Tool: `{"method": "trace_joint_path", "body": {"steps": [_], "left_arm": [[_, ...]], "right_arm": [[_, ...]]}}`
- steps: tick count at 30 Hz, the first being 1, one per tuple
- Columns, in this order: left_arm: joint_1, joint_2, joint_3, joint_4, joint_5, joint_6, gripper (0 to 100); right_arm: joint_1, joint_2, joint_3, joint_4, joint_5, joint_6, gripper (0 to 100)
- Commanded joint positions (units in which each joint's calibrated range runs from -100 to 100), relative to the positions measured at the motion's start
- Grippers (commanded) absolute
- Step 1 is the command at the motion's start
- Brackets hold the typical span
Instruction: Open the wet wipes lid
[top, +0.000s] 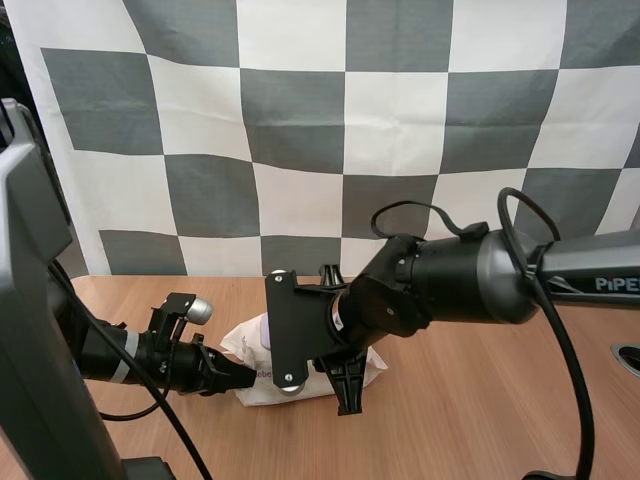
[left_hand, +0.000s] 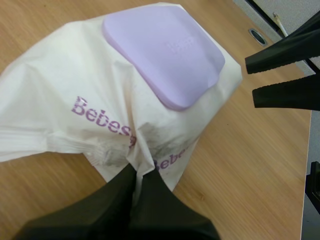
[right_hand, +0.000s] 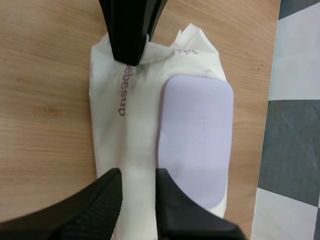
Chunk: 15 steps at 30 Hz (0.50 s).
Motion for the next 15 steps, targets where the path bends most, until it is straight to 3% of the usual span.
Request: {"method": "trace_joint_path", "body": {"steps": [1,15], "left_arm": [[-0.01,0.07,0.07,0.07,0.02,-0.26,0],[-0.01,0.07,0.07,-0.15,0.02,-0.26,0]], "right_arm": [[0.05,0.01,1.04,-4.1,-4.61,3.37,39],[0.05,0.7,1.04,-3.41,-11.78,4.36,39]]}}
